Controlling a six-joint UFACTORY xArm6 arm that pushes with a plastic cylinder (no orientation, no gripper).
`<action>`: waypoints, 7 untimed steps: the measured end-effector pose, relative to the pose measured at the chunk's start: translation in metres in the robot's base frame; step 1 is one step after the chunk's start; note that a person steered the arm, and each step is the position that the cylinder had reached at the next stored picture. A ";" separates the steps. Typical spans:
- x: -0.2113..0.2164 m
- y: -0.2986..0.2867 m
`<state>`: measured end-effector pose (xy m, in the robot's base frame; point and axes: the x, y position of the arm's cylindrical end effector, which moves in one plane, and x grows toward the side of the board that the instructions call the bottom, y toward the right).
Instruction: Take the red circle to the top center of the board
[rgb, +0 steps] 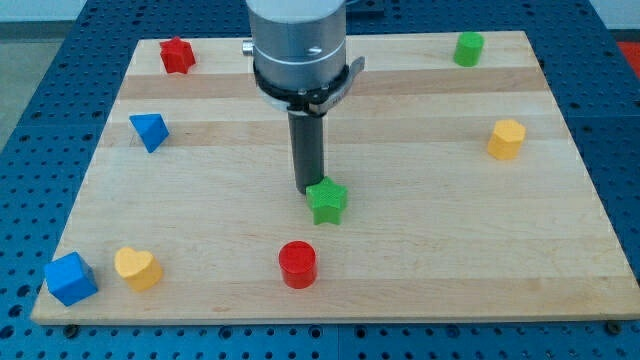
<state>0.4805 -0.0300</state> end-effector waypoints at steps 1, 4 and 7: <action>0.021 0.005; -0.005 0.051; 0.083 0.119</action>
<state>0.5631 0.0886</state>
